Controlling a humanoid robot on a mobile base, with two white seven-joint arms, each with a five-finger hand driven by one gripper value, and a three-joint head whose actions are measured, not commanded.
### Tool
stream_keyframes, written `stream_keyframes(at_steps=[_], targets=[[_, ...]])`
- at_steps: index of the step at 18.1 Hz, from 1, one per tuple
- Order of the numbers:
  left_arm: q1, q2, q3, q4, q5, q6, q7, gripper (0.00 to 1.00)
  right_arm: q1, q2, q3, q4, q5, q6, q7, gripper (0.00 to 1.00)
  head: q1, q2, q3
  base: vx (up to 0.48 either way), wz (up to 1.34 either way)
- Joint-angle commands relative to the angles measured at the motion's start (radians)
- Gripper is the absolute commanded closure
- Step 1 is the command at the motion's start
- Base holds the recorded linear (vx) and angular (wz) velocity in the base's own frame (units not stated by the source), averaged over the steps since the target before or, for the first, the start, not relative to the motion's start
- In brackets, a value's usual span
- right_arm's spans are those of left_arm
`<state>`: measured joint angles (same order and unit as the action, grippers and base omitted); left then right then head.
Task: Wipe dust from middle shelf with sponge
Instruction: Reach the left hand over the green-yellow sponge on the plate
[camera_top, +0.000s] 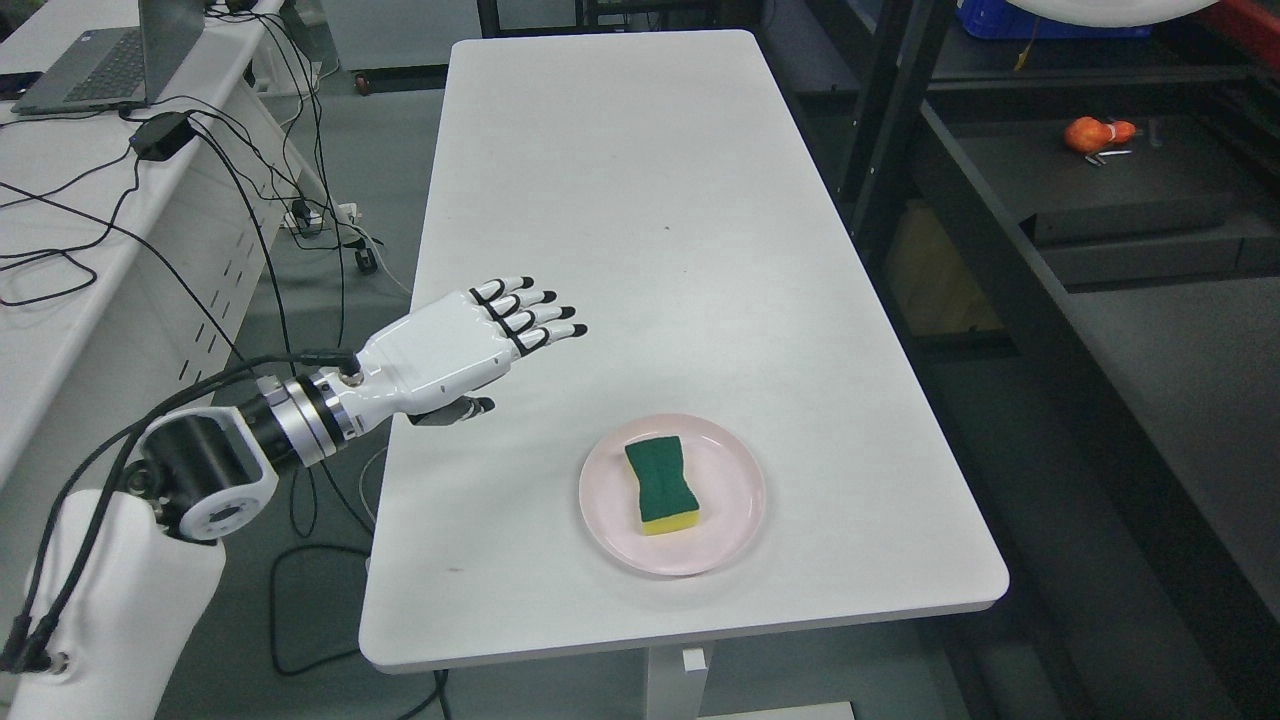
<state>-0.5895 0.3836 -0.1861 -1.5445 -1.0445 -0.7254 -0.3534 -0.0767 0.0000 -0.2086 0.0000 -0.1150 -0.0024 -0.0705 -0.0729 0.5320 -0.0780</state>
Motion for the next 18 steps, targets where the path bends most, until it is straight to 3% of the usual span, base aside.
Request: stream_keyframes(at_steps=[1, 5, 18], targets=[[-0.124, -0.054, -0.308, 0.112, -0.135, -0.006, -0.007, 0.06, 0.0, -0.017, 0.0, -0.017, 0.0, 0.073, -0.002, 0.0, 0.0, 0.0, 0.0, 0.0, 0.0], [-0.058, -0.107, -0.32, 0.113, -0.14, -0.026, -0.015, 0.06, 0.0, -0.017, 0.0, -0.017, 0.0, 0.073, -0.003, 0.0, 0.0, 0.0, 0.0, 0.0, 0.0], [-0.095, -0.247, -0.326, 0.276, -0.146, -0.025, -0.016, 0.16, 0.0, -0.017, 0.0, -0.017, 0.0, 0.073, -0.002, 0.0, 0.0, 0.0, 0.0, 0.0, 0.0]])
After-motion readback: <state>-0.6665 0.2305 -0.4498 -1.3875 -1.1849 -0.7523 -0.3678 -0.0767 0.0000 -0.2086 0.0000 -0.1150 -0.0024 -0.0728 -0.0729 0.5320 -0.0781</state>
